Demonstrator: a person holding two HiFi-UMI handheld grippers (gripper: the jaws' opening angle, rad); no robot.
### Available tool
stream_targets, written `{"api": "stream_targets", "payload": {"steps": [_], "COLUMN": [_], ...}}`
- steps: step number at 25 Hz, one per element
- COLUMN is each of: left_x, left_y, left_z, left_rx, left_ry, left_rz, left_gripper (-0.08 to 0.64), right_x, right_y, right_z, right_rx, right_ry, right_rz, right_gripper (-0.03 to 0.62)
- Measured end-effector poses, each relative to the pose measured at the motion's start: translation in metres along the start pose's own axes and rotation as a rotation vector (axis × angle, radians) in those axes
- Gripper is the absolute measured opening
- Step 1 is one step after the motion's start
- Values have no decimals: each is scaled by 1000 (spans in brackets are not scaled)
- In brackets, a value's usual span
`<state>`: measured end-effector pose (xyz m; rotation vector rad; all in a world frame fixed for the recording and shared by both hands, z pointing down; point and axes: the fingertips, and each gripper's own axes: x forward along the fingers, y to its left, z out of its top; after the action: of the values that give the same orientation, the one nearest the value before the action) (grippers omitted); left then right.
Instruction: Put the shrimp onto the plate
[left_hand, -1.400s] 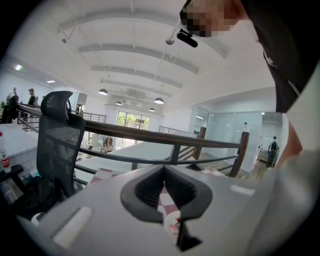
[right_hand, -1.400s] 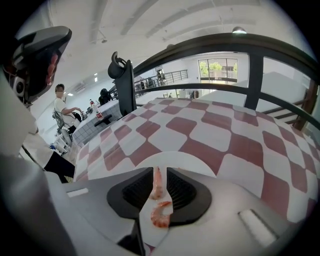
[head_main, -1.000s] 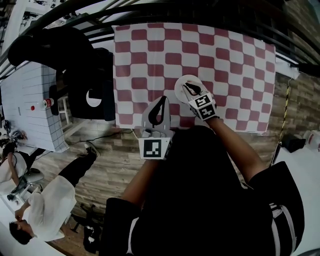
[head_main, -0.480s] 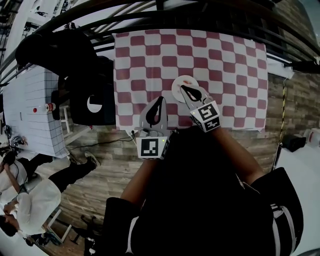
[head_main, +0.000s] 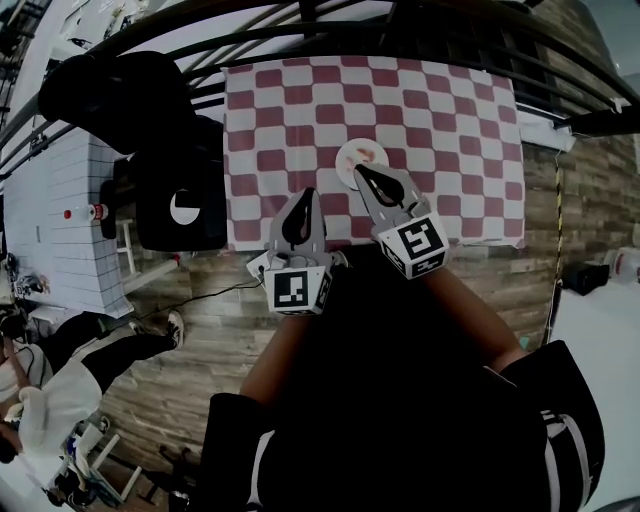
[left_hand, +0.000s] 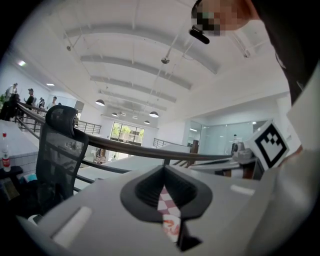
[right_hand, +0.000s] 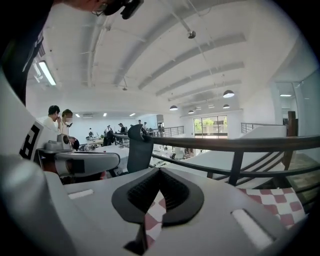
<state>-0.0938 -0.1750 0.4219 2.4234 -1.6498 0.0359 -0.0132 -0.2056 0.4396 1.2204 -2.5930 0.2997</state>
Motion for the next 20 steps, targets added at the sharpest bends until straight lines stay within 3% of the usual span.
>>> {"api": "stream_targets", "payload": {"steps": [8,14,20], "left_x": [-35,-60,-77], "left_y": [-35,-49,-63], "left_z": [12,8,6], "left_rx": [-1,10,12], "left_ry": [-56,-54,-74], "left_rz": [-79,-105,-147], "left_gripper": [9,9,9], "right_x": [-50,-75,-97], "right_y": [44,70,77], "right_z": [25,20,16], "right_rx": [-54,-84,-135], "right_ry": [-117,-121,-125], "right_rz": [-25,-43,-112], "right_gripper": [-3,-3,-3]}}
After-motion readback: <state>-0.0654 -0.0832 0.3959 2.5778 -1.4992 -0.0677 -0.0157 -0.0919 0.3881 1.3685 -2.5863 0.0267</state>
